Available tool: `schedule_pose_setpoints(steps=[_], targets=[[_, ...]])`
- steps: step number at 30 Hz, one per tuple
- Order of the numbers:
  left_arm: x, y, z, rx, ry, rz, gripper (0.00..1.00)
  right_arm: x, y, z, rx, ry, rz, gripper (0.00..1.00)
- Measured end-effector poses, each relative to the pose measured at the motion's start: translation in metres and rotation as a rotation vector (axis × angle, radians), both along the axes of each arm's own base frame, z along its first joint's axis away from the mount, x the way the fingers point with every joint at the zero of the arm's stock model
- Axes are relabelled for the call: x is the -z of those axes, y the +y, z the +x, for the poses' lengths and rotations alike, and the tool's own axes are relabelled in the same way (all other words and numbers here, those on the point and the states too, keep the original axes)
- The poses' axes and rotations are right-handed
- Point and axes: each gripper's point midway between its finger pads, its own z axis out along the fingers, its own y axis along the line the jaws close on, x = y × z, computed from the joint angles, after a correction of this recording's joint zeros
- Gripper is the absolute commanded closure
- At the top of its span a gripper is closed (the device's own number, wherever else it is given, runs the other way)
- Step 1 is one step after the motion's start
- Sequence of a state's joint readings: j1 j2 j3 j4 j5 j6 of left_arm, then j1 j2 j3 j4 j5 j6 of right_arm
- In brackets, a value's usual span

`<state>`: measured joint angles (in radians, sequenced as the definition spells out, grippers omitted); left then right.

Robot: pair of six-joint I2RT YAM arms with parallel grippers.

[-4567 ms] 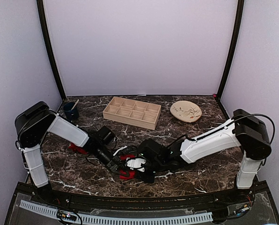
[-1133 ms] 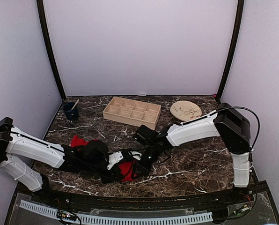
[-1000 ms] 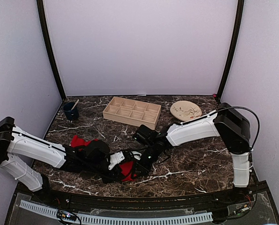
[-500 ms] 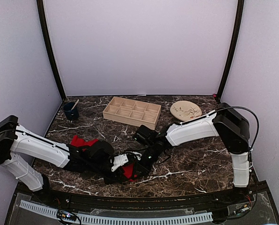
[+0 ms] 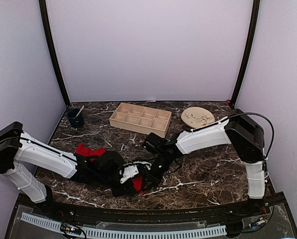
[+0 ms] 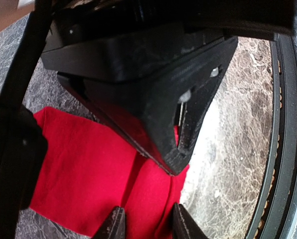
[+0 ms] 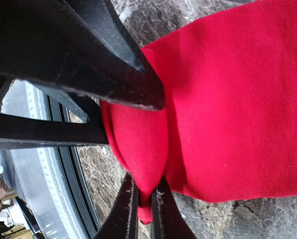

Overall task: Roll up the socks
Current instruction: Roll the sock at the center of the board.

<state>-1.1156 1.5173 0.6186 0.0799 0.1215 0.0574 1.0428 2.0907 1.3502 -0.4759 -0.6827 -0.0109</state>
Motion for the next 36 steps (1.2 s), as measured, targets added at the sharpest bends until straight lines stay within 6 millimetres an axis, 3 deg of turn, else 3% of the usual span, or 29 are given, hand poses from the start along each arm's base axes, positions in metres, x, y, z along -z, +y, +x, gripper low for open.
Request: schedule_pose_setpoints(steps=[7,21,23,30,36], targets=[[0.002,-0.001,0.001,-0.003,0.004,0.005,0.67,0.001,-0.001,0.001,-0.005,0.003,0.002,1.00],[0.005,-0.009,0.000,-0.008,0.039,-0.010,0.96,0.002,-0.009,0.001,-0.005,0.028,-0.017,1.00],[0.005,-0.011,0.000,-0.008,0.044,-0.013,1.00,0.002,-0.010,0.002,-0.006,0.032,-0.019,0.96],[0.004,-0.012,0.000,-0.011,0.053,-0.017,1.00,0.001,-0.011,0.002,0.008,0.049,-0.026,0.72],[0.003,-0.014,0.000,-0.016,0.056,-0.028,1.00,-0.001,-0.012,0.004,0.044,0.079,-0.009,0.67]])
